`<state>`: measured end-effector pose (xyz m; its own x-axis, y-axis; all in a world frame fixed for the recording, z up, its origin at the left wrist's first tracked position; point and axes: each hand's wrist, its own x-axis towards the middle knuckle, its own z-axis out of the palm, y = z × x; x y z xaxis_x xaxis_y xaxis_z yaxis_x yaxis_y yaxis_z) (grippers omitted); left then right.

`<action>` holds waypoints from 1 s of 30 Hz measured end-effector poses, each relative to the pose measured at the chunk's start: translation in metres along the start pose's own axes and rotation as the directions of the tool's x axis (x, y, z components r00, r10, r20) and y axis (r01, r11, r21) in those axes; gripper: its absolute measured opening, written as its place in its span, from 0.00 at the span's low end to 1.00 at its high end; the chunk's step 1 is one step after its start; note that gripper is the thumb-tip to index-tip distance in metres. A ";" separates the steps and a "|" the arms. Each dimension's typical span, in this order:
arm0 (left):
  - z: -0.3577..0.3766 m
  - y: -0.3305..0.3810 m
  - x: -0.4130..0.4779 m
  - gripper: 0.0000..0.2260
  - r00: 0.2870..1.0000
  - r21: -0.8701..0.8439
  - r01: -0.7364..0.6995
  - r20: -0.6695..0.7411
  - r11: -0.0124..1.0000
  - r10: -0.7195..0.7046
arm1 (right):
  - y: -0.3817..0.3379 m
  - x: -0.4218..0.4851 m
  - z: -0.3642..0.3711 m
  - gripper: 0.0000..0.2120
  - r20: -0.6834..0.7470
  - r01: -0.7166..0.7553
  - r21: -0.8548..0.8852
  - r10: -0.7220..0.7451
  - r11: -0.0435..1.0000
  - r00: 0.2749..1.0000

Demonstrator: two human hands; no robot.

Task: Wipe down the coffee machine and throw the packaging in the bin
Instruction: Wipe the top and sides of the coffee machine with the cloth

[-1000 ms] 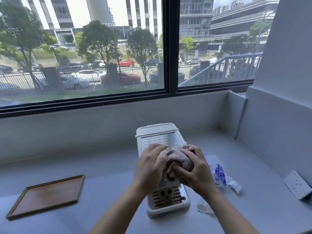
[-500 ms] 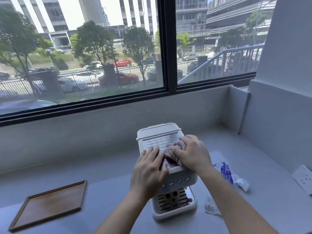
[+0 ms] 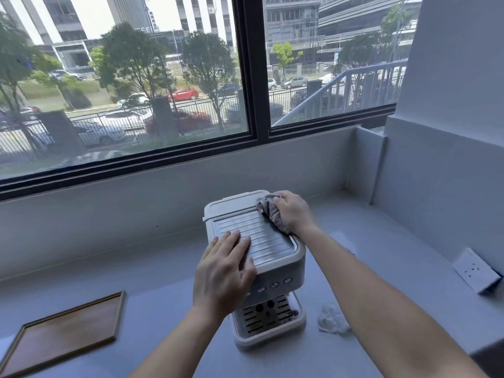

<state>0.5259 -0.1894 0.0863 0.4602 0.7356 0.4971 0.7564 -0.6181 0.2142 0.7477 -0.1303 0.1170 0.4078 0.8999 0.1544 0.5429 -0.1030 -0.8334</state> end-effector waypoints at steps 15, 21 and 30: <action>-0.001 0.006 0.001 0.17 0.997 0.012 -0.002 -0.074 1.000 0.003 | 0.053 -0.134 0.021 0.17 -0.285 -0.024 0.541 0.211 0.840 0.935; 0.000 0.005 0.000 0.16 0.998 0.019 -0.008 -0.063 1.000 0.009 | 0.050 -0.132 0.022 0.14 -0.164 -0.152 0.740 0.395 0.655 0.904; 0.002 0.004 0.001 0.13 0.992 0.008 -0.035 -0.119 0.999 0.036 | 0.024 -0.092 -0.005 0.12 -0.169 0.028 0.470 0.059 0.882 0.984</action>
<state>0.5303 -0.1900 0.0859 0.4286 0.6743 0.6013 0.7433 -0.6415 0.1896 0.7276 -0.2175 0.0854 0.5576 0.8075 0.1925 0.1451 0.1336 -0.9804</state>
